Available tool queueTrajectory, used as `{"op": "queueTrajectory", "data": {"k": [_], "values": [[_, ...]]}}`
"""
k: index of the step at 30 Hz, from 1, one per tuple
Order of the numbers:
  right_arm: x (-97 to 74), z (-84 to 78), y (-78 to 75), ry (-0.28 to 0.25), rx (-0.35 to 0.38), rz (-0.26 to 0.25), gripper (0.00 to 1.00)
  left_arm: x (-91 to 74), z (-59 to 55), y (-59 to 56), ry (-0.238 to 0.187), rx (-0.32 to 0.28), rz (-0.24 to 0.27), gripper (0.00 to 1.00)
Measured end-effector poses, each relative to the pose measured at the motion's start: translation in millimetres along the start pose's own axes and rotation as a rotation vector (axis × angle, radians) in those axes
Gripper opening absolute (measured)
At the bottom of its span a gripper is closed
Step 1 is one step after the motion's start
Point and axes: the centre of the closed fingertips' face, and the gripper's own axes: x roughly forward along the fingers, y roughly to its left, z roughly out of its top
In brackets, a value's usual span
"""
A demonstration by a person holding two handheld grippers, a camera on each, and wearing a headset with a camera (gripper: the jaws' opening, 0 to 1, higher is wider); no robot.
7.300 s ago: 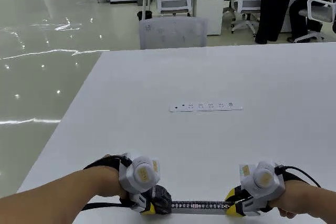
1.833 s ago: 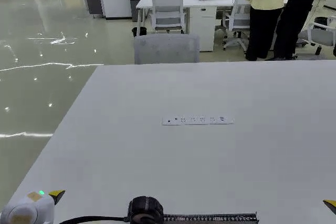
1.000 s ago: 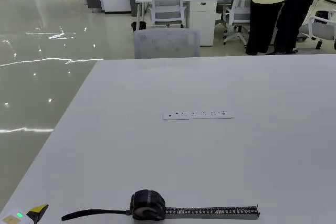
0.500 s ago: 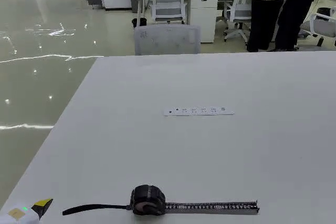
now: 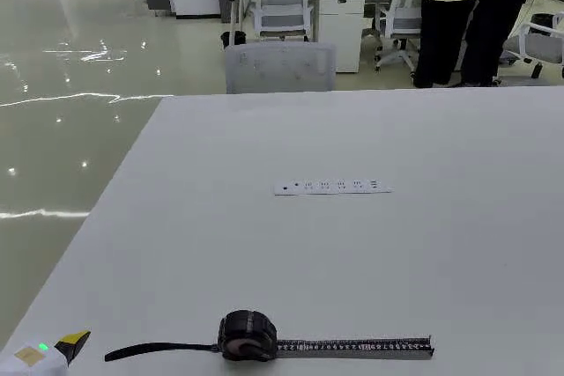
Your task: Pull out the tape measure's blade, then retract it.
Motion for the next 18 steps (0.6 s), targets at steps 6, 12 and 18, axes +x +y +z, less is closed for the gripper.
{"op": "queueTrajectory", "data": {"k": [6, 12, 18], "values": [[-1.3, 2.8, -2.1, 0.002, -0.015, 0.000, 1.00, 4.0, 1.1, -5.2, 0.004, 0.002, -0.007, 1.00], [0.1, 6.4, -3.2, 0.007, -0.040, 0.017, 1.00, 12.3, 4.9, -18.1, 0.013, -0.002, -0.019, 1.00], [3.5, 10.6, -2.5, 0.021, -0.083, 0.044, 0.99, 21.4, 9.1, -28.4, 0.015, -0.019, -0.031, 1.00]]}}
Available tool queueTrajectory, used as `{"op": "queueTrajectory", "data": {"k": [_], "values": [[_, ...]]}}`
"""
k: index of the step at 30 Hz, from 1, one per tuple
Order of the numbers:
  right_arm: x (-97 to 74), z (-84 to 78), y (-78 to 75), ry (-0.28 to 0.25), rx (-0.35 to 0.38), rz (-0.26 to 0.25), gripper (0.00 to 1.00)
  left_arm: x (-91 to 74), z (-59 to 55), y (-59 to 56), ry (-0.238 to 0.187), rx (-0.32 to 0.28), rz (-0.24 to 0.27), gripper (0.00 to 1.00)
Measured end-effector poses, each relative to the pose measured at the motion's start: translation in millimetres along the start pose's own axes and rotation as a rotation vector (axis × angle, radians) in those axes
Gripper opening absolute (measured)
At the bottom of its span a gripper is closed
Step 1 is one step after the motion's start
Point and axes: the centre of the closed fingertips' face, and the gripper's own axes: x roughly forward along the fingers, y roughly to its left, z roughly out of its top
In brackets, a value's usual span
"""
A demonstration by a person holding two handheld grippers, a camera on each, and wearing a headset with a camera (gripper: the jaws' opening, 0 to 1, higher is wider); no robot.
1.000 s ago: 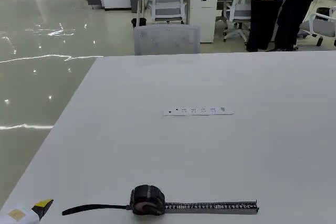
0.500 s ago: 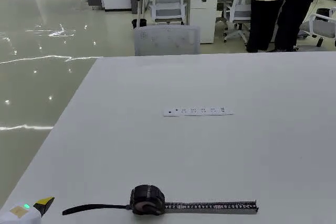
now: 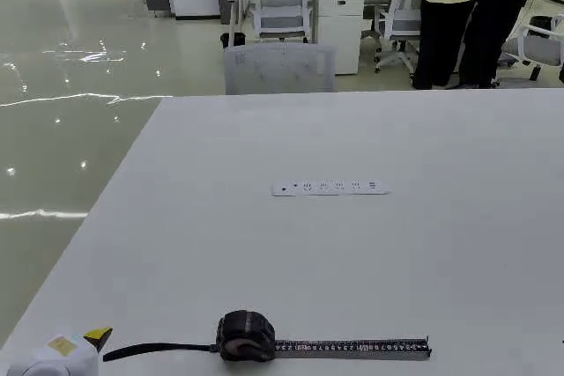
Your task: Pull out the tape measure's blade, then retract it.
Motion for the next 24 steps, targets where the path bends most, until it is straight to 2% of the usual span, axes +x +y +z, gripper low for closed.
{"op": "queueTrajectory", "data": {"k": [3, 9, 13, 20, 24], "values": [[2.7, 3.5, -0.6, 0.008, -0.018, 0.009, 0.99, 5.0, 4.0, -3.5, 0.000, -0.001, 0.004, 1.00], [9.2, 7.2, -1.3, 0.024, -0.064, 0.043, 0.99, 13.3, 14.6, -6.5, -0.018, -0.041, 0.011, 1.00], [14.6, 9.2, 3.6, 0.044, -0.095, 0.078, 0.99, 20.0, 14.3, -9.2, -0.004, -0.041, 0.023, 1.00], [26.0, 17.9, 11.5, 0.066, -0.138, 0.139, 0.98, 32.9, 16.5, -22.7, -0.003, -0.065, 0.032, 1.00], [32.8, 23.3, 12.8, 0.079, -0.170, 0.173, 0.98, 39.3, 19.5, -24.2, -0.007, -0.069, 0.059, 1.00]]}}
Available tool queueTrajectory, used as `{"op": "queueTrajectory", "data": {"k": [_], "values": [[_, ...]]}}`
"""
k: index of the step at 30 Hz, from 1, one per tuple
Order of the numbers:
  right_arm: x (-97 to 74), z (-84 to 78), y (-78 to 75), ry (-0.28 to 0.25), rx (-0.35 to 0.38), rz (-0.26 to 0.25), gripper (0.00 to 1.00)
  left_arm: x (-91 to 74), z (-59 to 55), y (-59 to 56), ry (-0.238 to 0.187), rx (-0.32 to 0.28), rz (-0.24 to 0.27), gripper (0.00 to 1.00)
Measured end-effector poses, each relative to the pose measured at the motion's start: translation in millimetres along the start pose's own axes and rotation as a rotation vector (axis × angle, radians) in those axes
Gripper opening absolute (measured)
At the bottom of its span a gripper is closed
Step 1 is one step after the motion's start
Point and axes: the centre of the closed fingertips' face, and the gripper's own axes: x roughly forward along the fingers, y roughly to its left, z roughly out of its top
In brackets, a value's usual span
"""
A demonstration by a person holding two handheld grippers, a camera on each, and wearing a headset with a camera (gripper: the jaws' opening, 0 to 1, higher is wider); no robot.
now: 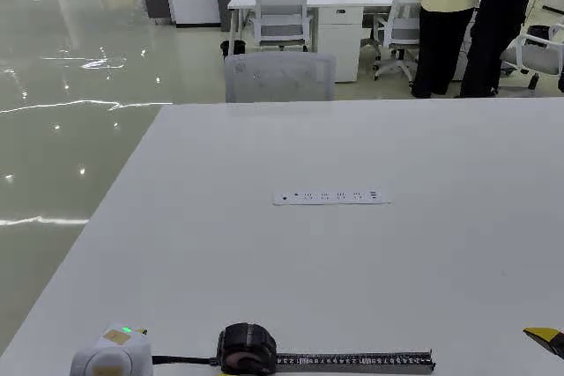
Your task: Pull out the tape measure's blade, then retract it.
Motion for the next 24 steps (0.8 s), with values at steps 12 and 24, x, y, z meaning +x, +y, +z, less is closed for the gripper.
{"op": "queueTrajectory", "data": {"k": [12, 24], "values": [[21.8, 20.8, -6.4, 0.030, -0.090, 0.082, 0.96, 21.9, 4.3, -19.3, -0.006, -0.052, 0.023, 1.00], [50.8, 24.7, -3.2, 0.074, -0.167, 0.193, 0.88, 45.8, -5.2, -33.3, -0.053, -0.055, 0.048, 1.00]]}}
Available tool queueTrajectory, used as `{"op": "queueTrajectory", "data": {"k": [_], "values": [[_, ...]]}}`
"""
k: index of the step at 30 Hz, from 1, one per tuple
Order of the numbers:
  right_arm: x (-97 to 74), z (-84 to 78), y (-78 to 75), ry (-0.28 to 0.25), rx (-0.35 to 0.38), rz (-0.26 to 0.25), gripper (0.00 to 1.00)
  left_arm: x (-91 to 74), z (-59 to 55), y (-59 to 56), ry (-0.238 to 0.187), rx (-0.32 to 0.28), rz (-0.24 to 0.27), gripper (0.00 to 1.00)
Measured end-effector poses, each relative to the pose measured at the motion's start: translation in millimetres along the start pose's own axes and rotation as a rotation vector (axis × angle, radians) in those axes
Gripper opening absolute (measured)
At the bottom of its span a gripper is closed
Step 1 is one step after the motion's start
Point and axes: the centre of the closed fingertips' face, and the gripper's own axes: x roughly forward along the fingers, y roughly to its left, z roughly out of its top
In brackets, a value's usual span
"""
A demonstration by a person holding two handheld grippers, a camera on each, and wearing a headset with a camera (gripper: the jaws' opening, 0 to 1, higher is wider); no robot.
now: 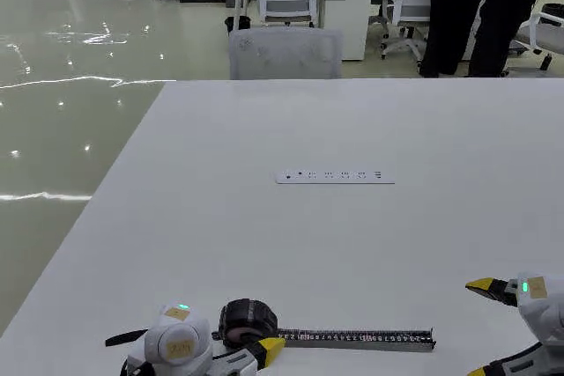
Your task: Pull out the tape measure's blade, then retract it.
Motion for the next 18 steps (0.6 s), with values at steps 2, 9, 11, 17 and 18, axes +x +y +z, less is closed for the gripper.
{"op": "queueTrajectory", "data": {"k": [2, 9, 11, 17, 18], "values": [[3.4, 1.7, -0.7, 0.007, -0.010, 0.014, 0.87, 1.5, -1.3, -1.9, 0.004, -0.009, -0.004, 1.00], [17.4, -0.7, -6.6, 0.049, -0.058, 0.067, 0.82, 4.8, 0.9, 2.7, -0.012, 0.005, 0.021, 0.99], [21.5, -2.9, -6.3, 0.066, -0.063, 0.102, 0.79, 6.3, 0.9, 4.7, -0.020, -0.010, 0.034, 1.00], [33.2, -12.4, -9.3, 0.119, -0.052, 0.177, 0.71, 13.3, -6.9, -0.7, -0.006, 0.001, 0.033, 1.00], [35.5, -12.8, -10.4, 0.123, -0.057, 0.186, 0.69, 12.9, -4.9, -0.9, -0.013, -0.003, 0.033, 1.00]]}}
